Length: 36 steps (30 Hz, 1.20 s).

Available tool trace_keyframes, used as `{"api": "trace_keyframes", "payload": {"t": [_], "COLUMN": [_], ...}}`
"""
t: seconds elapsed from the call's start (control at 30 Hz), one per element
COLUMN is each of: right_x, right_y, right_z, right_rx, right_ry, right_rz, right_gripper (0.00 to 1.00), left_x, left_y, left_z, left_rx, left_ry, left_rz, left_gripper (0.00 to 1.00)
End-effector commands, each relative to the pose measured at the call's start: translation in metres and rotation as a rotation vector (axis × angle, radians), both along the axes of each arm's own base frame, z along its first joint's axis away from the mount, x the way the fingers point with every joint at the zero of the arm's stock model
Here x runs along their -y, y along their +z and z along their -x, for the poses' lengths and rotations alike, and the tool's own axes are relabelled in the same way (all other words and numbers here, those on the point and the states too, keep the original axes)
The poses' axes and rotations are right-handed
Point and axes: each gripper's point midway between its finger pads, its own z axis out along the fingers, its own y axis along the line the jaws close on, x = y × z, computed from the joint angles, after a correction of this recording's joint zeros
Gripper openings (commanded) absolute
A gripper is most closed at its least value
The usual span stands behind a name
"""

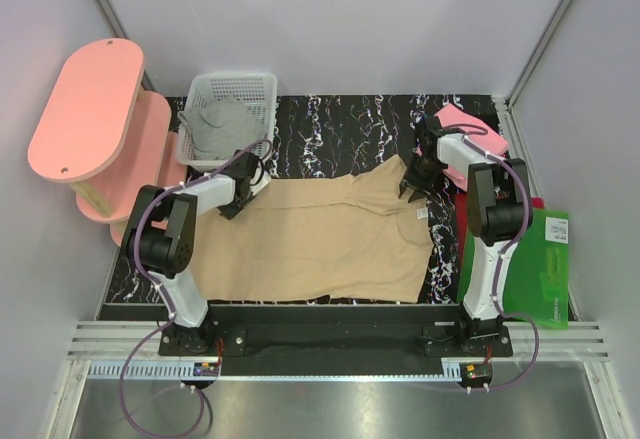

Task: Fold and stack the t-shirts
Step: Fold the flattened tshirt in 1/3 of the way, then grap the side of the flattened tshirt closest away from the robot with both arms

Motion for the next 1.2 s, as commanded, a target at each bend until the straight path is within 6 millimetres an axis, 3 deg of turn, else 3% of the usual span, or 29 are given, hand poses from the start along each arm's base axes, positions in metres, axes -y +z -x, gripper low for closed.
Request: {"api": "trace_keyframes", "payload": {"t": [0.0, 0.1, 0.17, 0.2, 0.23, 0.27, 0.3, 0.33, 0.37, 0.4, 0.43, 0.47, 0.5, 0.53, 0.57, 0.63, 0.67, 0.7, 0.8, 0.93, 1.17], "right_x": [0.012, 0.004, -0.001, -0.002, 0.0, -0.002, -0.003, -0.003, -0.008, -0.01, -0.012, -0.012, -0.018, -0.021, -0.02, -0.024, -0.02, -0.02, -0.019, -0.015, -0.005], "right_y": [0.008, 0.025, 0.032, 0.05, 0.058, 0.064, 0.087, 0.096, 0.098, 0.121, 0.126, 0.118, 0.132, 0.132, 0.115, 0.119, 0.102, 0.105, 0.088, 0.073, 0.07], "right_z": [-0.021, -0.019, -0.011, -0.01, -0.008, 0.001, 0.006, 0.013, 0.03, 0.041, 0.053, 0.076, 0.093, 0.107, 0.132, 0.159, 0.179, 0.188, 0.216, 0.241, 0.262], "right_rx": [0.041, 0.069, 0.074, 0.114, 0.132, 0.135, 0.187, 0.205, 0.192, 0.248, 0.255, 0.216, 0.259, 0.255, 0.198, 0.223, 0.17, 0.193, 0.151, 0.096, 0.044], "right_ry": [0.015, 0.019, 0.029, 0.035, 0.034, 0.055, 0.06, 0.066, 0.088, 0.097, 0.108, 0.109, 0.125, 0.126, 0.107, 0.105, 0.07, 0.056, 0.027, 0.028, 0.049], "right_rz": [0.065, 0.023, 0.017, 0.016, 0.038, 0.052, 0.054, 0.064, 0.068, 0.061, 0.06, 0.059, 0.036, 0.015, 0.006, -0.034, -0.034, -0.061, -0.096, -0.089, -0.051], "right_gripper": [0.41, 0.47, 0.51, 0.58, 0.6, 0.61, 0.63, 0.63, 0.64, 0.66, 0.66, 0.66, 0.66, 0.66, 0.65, 0.63, 0.63, 0.63, 0.62, 0.63, 0.64], "left_x": [0.013, 0.012, 0.011, 0.008, 0.007, 0.003, 0.002, 0.001, -0.001, -0.001, -0.001, 0.002, 0.0, -0.002, -0.005, -0.016, -0.022, -0.028, -0.037, -0.042, -0.049], "left_y": [-0.001, 0.014, 0.034, 0.038, 0.057, 0.063, 0.071, 0.091, 0.095, 0.099, 0.113, 0.111, 0.113, 0.109, 0.103, 0.084, 0.075, 0.059, 0.03, 0.016, 0.026], "left_z": [-0.012, -0.002, 0.001, 0.01, 0.011, 0.02, 0.026, 0.032, 0.046, 0.057, 0.07, 0.089, 0.106, 0.118, 0.132, 0.158, 0.167, 0.181, 0.205, 0.213, 0.202], "left_rx": [0.044, 0.058, 0.101, 0.093, 0.139, 0.129, 0.133, 0.179, 0.154, 0.144, 0.178, 0.135, 0.15, 0.14, 0.118, 0.111, 0.097, 0.074, 0.015, -0.02, 0.012], "left_ry": [0.011, 0.009, 0.0, -0.008, -0.011, -0.012, -0.024, -0.03, -0.037, -0.054, -0.065, -0.086, -0.098, -0.103, -0.105, -0.11, -0.105, -0.107, -0.083, -0.049, 0.009], "left_rz": [0.084, 0.093, 0.105, 0.097, 0.104, 0.099, 0.104, 0.121, 0.131, 0.141, 0.166, 0.194, 0.208, 0.212, 0.208, 0.177, 0.153, 0.132, 0.11, 0.089, 0.091], "left_gripper": [0.43, 0.44, 0.45, 0.46, 0.47, 0.47, 0.49, 0.5, 0.5, 0.51, 0.52, 0.53, 0.53, 0.53, 0.53, 0.54, 0.54, 0.54, 0.54, 0.54, 0.54]}}
